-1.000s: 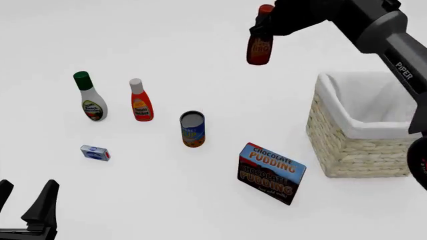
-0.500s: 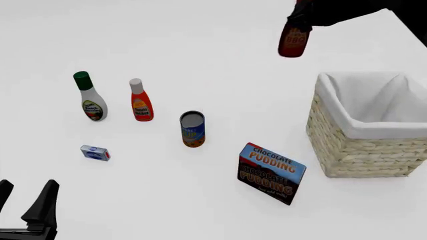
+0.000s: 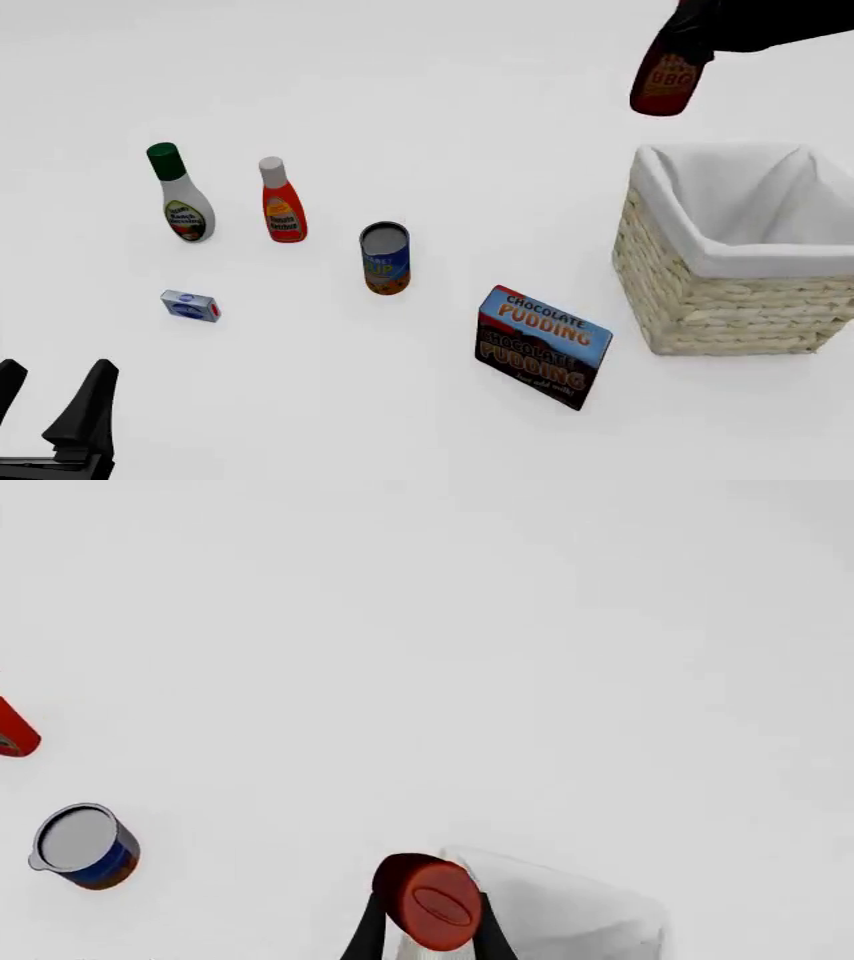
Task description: Pick the bbq sauce and place it in the basket.
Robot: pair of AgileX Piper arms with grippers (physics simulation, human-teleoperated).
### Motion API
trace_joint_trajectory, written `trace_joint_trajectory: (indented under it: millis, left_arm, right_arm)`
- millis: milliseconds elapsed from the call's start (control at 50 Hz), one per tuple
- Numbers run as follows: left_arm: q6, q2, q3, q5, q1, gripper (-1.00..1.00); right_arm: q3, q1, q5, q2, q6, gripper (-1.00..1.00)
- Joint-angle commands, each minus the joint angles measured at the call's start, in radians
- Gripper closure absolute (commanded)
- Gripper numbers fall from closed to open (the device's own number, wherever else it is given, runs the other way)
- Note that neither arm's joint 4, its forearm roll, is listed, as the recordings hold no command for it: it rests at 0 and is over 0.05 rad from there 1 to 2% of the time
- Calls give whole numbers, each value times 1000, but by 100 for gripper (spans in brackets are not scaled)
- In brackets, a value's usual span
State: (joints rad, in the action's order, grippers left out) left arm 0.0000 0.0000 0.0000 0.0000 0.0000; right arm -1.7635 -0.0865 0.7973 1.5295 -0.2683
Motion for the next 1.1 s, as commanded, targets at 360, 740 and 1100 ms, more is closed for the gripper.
trace_joint_trajectory:
  millis: [360,740,1100]
  left_arm:
    - [0,0,0,0,0,-100]
    - [0,0,0,0,0,-100]
    - [0,0,0,0,0,-100]
  right_arm:
    - [136,171,-1,-159,-7,100]
    - [329,261,-100,-206,2,100]
    - [434,296,-191,-170,6,100]
